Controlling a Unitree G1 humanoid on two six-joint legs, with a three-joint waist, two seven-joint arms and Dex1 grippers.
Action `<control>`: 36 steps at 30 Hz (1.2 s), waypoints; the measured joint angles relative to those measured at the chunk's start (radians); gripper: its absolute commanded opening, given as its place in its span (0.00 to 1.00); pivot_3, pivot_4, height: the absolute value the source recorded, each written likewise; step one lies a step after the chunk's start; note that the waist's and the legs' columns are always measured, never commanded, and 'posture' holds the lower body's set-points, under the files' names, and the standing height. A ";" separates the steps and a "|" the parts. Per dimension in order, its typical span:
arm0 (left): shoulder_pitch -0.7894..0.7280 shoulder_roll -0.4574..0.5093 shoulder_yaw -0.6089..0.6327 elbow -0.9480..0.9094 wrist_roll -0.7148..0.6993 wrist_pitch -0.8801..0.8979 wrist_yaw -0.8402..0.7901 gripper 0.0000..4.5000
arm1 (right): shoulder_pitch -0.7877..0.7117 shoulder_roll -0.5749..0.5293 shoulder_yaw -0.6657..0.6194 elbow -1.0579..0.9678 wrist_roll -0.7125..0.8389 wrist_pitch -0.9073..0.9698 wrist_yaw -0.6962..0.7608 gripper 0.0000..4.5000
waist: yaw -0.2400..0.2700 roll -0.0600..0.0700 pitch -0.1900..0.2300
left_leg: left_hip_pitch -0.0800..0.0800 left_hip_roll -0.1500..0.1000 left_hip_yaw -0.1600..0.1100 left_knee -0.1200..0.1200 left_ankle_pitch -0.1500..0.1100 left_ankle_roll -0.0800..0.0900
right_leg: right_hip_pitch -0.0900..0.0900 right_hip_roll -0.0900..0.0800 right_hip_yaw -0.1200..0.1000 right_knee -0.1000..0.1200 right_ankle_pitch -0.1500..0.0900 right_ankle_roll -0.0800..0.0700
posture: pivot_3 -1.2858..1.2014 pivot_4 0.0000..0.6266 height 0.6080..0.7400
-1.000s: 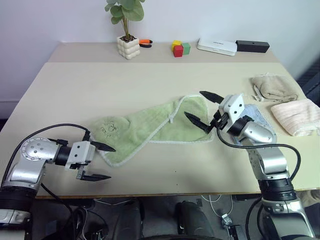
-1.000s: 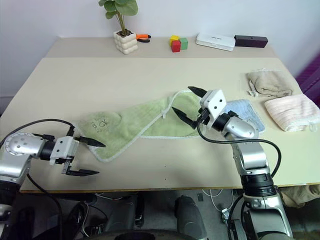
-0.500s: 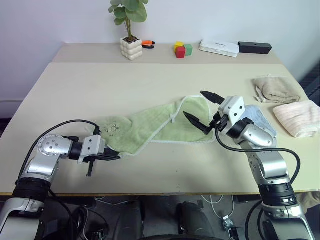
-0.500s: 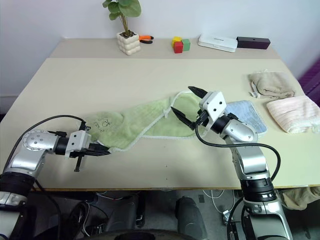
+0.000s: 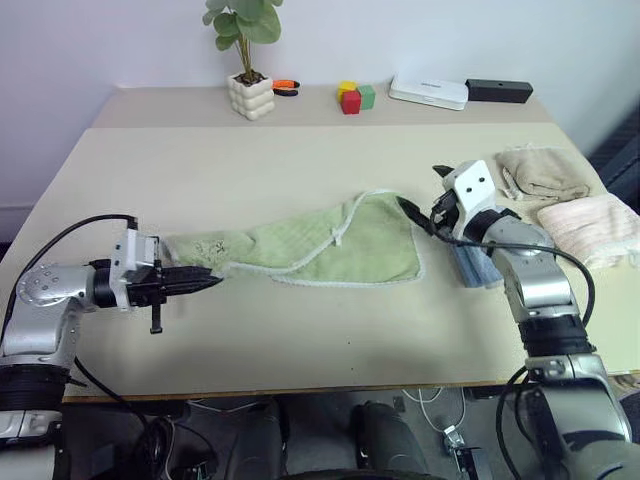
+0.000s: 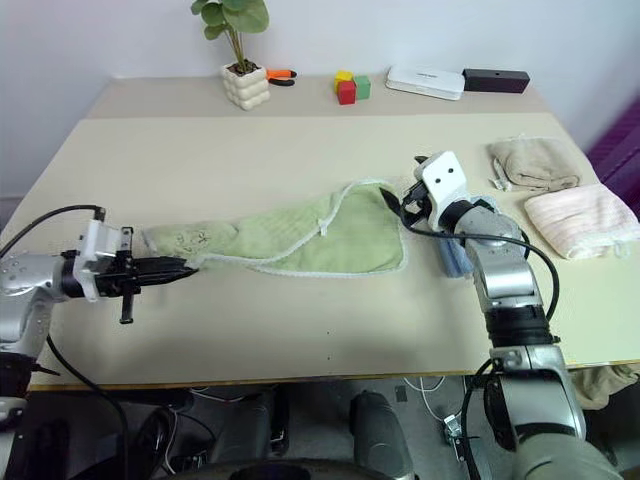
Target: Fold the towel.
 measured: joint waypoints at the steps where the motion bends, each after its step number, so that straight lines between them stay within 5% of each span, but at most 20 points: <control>1: 0.013 0.000 0.015 -0.012 -0.012 0.008 0.006 0.01 | -0.024 0.000 0.003 0.037 -0.008 -0.002 0.000 1.00 | -0.001 0.000 0.000 | 0.000 0.000 0.000 0.000 0.000 0.000 | 0.000 0.000 0.000 0.000 0.000 0.000 | 0.52 0.24 0.96; 13: 0.211 0.000 0.161 -0.139 -0.071 0.055 0.057 0.01 | -0.274 0.087 0.067 0.522 -0.083 -0.136 0.063 1.00 | -0.004 0.001 0.001 | 0.000 0.000 0.001 -0.001 0.000 0.000 | -0.001 0.000 0.000 0.000 0.000 0.000 | 0.52 0.24 0.96; 31: 0.307 0.000 0.219 -0.272 -0.077 0.111 0.100 0.01 | -0.432 0.176 0.095 0.858 -0.193 -0.209 -0.040 1.00 | -0.025 0.001 0.001 | 0.000 0.001 0.001 -0.002 0.000 -0.001 | -0.001 0.000 0.000 0.000 0.000 -0.001 | 0.52 0.24 0.96; 34: 0.318 0.000 0.219 -0.290 -0.077 0.115 0.110 0.00 | -0.446 0.196 0.036 0.887 -0.153 -0.156 -0.066 0.80 | -0.028 0.001 0.001 | 0.000 0.001 0.001 -0.002 0.000 -0.001 | -0.001 0.000 0.000 0.000 0.000 0.000 | 0.52 0.24 0.96; 36: 0.322 -0.001 0.219 -0.296 -0.077 0.124 0.116 0.00 | -0.450 0.208 -0.003 0.896 -0.120 -0.105 -0.059 0.58 | -0.027 0.001 0.001 | 0.000 0.001 0.001 -0.002 0.000 -0.001 | -0.001 0.000 0.000 0.000 0.000 0.000 | 0.52 0.24 0.96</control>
